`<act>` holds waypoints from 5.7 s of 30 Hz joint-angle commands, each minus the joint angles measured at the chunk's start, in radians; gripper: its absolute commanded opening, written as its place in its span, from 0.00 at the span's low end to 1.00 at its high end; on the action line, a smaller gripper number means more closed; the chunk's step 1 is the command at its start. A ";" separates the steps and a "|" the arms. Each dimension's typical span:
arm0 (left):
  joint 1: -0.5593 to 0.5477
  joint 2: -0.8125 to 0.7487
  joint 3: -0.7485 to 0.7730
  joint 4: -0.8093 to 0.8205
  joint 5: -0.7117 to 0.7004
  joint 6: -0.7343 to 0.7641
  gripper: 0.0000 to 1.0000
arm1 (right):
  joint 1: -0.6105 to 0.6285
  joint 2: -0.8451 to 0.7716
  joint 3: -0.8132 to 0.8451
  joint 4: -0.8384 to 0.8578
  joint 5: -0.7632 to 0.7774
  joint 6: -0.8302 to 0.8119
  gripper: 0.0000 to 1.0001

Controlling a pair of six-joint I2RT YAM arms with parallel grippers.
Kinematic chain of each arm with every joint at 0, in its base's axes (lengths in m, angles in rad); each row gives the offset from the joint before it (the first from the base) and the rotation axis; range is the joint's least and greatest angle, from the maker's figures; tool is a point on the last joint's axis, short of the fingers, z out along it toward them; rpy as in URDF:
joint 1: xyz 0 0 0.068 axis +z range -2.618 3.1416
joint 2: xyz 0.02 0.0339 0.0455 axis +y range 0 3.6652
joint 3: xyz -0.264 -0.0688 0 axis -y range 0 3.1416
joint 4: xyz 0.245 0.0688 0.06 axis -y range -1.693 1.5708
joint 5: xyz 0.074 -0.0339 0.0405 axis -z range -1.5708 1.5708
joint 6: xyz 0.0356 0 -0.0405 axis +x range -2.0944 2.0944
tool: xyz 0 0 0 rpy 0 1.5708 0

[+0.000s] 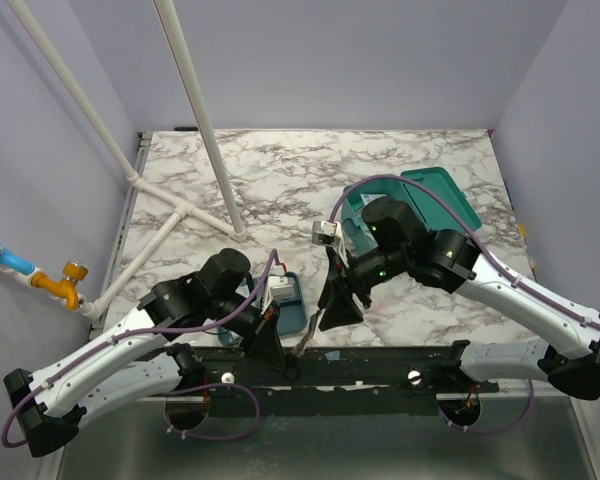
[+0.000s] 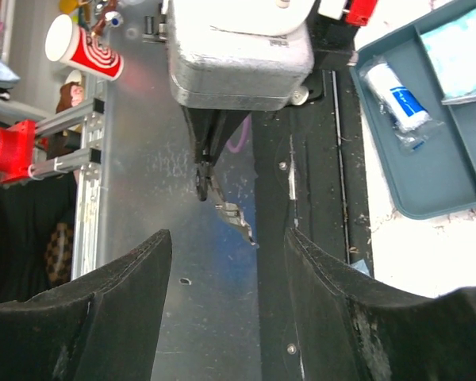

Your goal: Organize the medicine kit

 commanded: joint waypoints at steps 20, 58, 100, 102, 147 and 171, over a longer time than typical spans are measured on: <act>-0.006 -0.003 -0.004 -0.010 0.011 0.039 0.00 | 0.034 0.054 -0.075 0.159 -0.147 0.076 0.44; -0.002 -0.224 0.127 -0.041 -0.764 -0.030 0.80 | 0.058 -0.072 -0.103 0.089 0.403 0.185 0.01; -0.003 -0.688 -0.152 0.107 -1.154 -0.131 0.90 | -0.380 -0.021 -0.230 0.375 1.320 0.765 0.01; -0.003 -0.698 -0.154 0.107 -1.156 -0.132 0.90 | -0.380 -0.026 -0.254 0.386 1.348 0.781 0.01; -0.003 -0.651 -0.155 0.104 -1.169 -0.132 0.90 | -0.416 -0.156 -0.306 0.334 1.159 0.553 0.53; -0.003 -0.661 -0.152 0.086 -1.241 -0.145 0.93 | -0.173 -0.058 -0.224 0.395 0.558 0.091 0.58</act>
